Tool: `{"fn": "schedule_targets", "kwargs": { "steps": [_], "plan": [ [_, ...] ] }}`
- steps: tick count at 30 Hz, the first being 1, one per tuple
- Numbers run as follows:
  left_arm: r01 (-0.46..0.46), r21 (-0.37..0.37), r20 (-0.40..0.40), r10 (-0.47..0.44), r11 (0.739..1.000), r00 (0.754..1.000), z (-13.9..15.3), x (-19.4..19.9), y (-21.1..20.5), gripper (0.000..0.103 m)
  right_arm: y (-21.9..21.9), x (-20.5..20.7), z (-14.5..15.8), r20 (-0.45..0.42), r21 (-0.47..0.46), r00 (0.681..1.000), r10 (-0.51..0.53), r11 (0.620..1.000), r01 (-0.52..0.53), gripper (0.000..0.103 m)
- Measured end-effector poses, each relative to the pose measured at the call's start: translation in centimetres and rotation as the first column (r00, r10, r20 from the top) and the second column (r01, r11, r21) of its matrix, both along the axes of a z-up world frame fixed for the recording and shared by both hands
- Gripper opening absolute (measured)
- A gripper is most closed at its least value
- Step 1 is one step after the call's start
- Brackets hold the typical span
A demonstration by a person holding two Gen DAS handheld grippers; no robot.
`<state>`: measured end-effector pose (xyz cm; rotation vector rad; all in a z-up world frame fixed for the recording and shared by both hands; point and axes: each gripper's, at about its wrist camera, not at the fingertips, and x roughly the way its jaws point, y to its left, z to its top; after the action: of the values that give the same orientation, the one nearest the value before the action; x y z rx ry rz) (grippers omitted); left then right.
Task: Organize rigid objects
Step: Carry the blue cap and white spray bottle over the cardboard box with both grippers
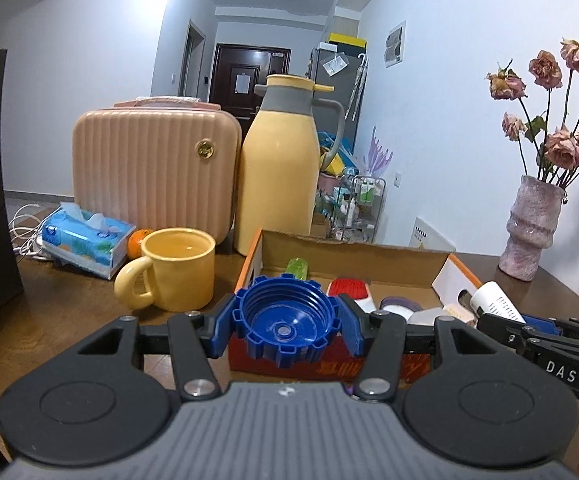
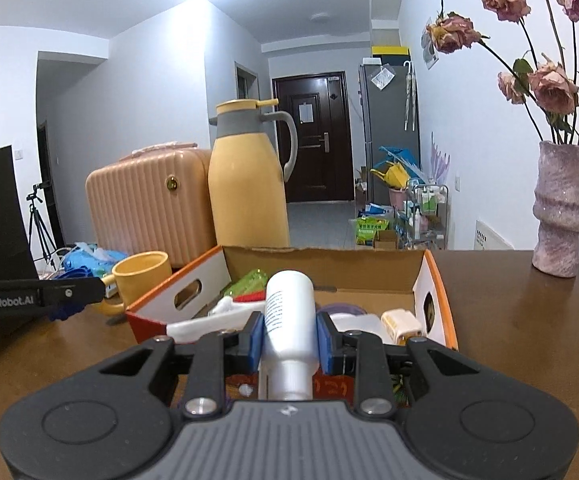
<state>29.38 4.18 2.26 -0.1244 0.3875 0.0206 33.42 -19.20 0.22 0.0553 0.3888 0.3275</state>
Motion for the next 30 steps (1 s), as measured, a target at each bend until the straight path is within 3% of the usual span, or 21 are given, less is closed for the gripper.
{"fn": "schedule_targets", "kwargs": {
  "steps": [18,30],
  "plan": [
    [-0.033,0.022,0.048,0.032,0.999,0.998,0.8,4.5,-2.1,0.054,0.7,4.3,0.4,0.029,0.031,0.999,-0.018,0.999,0.017,0.027],
    [-0.038,0.036,0.039,0.036,0.999,0.999,0.2,7.8,-2.4,0.054,1.2,7.8,-0.5,0.008,0.035,1.000,-0.020,0.999,0.020,0.027]
  ]
}}
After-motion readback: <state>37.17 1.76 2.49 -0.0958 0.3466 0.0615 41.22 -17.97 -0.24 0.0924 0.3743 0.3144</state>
